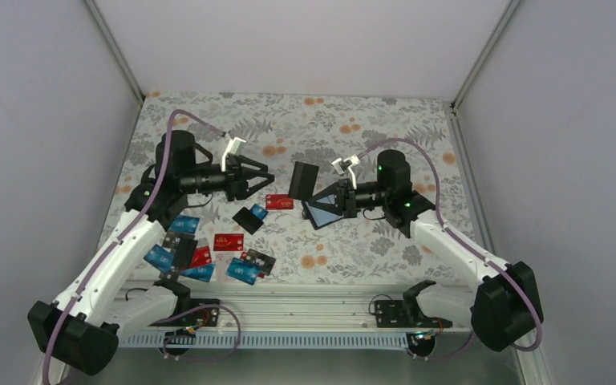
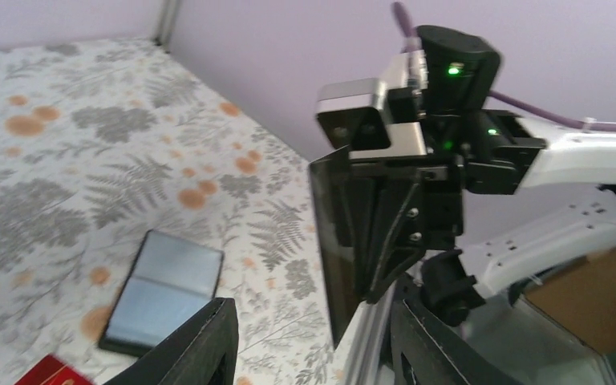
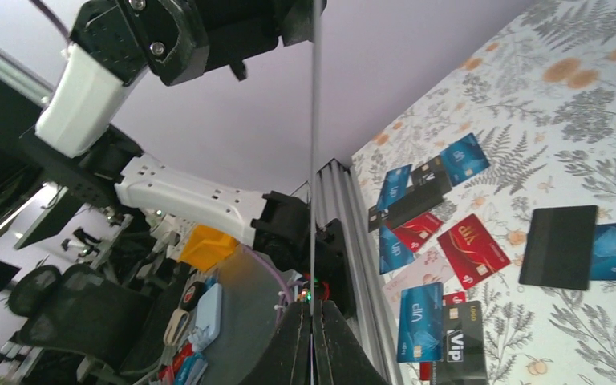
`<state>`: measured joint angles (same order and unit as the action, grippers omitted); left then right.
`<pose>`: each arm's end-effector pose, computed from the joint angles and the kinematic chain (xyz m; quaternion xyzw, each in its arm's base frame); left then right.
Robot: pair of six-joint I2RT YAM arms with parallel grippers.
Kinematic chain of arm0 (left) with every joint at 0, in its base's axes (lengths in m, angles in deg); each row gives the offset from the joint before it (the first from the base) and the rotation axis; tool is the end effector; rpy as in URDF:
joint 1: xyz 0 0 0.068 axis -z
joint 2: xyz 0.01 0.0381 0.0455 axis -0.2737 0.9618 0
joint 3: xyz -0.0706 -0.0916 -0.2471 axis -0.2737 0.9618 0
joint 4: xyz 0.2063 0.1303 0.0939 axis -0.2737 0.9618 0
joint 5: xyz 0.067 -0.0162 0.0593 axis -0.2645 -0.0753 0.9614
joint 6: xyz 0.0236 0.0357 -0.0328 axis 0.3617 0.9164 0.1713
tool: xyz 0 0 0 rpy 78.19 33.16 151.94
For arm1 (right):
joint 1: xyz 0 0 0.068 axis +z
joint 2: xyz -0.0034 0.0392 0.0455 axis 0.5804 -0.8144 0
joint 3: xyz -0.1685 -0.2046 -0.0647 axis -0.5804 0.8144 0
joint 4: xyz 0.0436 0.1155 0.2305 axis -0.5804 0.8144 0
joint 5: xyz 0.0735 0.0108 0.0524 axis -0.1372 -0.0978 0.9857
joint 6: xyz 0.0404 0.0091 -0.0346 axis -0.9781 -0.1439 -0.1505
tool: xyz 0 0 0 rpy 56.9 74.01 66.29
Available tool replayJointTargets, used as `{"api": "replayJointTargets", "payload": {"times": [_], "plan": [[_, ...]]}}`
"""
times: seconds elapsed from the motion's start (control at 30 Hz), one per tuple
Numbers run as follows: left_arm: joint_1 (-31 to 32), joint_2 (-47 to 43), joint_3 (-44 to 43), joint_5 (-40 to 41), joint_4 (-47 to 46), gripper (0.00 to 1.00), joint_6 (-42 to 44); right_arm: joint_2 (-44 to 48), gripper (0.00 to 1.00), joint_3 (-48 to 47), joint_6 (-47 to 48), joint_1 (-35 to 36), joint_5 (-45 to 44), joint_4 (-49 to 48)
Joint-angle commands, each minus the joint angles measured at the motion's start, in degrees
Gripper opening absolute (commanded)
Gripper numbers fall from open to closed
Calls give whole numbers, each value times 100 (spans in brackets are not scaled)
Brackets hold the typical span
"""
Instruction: Put the credit cards into the card holder
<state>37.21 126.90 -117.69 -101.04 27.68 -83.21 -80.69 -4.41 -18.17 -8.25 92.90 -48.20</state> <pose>0.1905 -0.1034 0.3568 0.2829 0.7320 -0.4862 0.3844 0.2046 0.1419 0.2828 -0.3190 0.6798 0.6178 0.2334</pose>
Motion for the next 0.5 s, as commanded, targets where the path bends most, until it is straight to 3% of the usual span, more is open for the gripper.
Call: {"api": "replayJointTargets", "payload": {"times": [0.0, 0.47], "plan": [[-23, 106, 6, -894, -554, 49, 121, -103, 4, -192, 83, -43, 524, -328], [359, 563, 197, -1231, -1135, 47, -98, -346, 4, -535, 214, 87, 583, -279]]}}
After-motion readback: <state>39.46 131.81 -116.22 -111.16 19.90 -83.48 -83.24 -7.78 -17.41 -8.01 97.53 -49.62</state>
